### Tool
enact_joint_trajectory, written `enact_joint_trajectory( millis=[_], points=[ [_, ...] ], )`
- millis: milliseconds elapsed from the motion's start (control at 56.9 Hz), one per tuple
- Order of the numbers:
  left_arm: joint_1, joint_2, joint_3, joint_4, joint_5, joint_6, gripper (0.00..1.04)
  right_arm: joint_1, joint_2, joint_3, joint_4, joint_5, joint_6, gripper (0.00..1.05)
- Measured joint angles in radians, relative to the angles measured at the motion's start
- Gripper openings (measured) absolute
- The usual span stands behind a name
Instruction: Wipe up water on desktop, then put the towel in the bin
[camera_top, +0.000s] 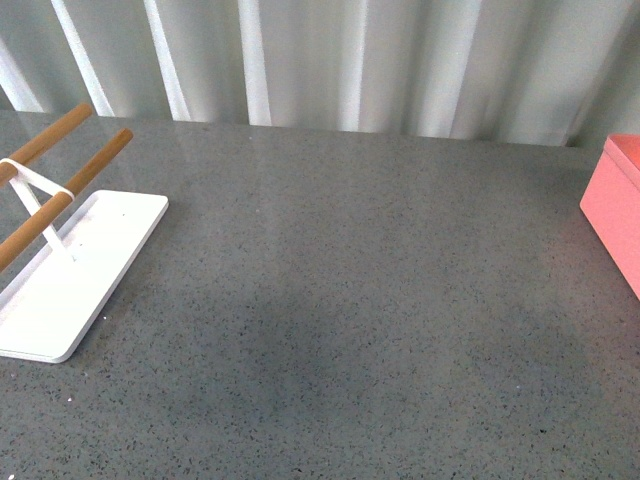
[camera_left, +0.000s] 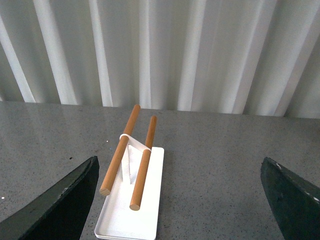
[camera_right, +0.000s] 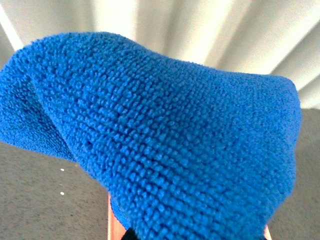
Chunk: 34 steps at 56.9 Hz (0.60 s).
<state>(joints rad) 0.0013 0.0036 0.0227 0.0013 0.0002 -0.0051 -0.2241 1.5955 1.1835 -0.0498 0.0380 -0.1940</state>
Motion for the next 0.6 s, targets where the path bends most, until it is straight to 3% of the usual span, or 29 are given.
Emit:
enact_joint_trajectory(
  millis=[299, 598],
  points=[
    [0.0, 0.0, 0.0, 0.0, 0.0, 0.0, 0.98, -0.109, 0.125, -0.068, -0.015, 0.084, 0.042, 0.05],
    [0.0, 0.0, 0.0, 0.0, 0.0, 0.0, 0.98, -0.176, 0.235, -0.04, -0.171, 0.123, 0.158, 0.05]
  ],
)
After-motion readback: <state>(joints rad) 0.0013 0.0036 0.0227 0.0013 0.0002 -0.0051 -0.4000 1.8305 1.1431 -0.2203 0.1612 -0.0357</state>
